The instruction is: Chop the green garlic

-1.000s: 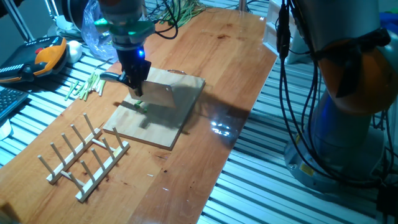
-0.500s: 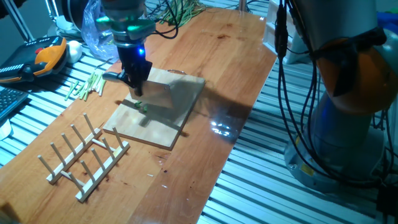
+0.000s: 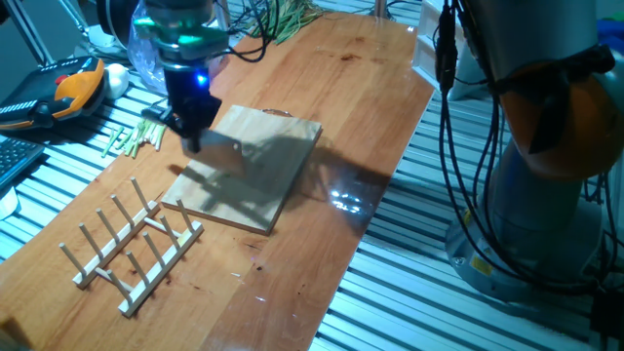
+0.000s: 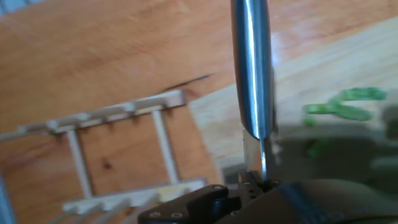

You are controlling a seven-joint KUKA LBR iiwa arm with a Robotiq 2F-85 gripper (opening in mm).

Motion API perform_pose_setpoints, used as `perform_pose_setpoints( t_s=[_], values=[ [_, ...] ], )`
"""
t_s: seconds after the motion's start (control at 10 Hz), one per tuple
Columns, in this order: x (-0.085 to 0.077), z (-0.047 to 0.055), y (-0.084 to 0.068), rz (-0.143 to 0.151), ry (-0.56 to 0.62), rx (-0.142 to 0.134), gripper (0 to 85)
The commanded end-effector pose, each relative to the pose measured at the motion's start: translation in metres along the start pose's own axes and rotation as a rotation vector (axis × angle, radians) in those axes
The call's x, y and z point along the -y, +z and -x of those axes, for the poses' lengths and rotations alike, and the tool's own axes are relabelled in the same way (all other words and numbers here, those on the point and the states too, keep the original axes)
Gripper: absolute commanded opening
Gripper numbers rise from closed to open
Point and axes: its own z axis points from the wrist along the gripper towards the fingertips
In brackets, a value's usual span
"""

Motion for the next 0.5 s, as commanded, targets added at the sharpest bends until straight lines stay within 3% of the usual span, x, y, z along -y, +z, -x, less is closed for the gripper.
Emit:
perform_pose_setpoints(
  t_s=[0.0,0.2,0.3,0.4],
  values=[
    [-0.037,-0.009,0.013,-0.010,0.005,0.005,0.0],
    [-0.021,-0.010,0.004,-0.082,-0.020,-0.032,0.0],
    [-0.008,-0.009,0.000,-0.098,-0.057,-0.054,0.0],
    [-0.008,-0.009,0.000,-0.074,-0.076,-0.059,0.0]
  ],
)
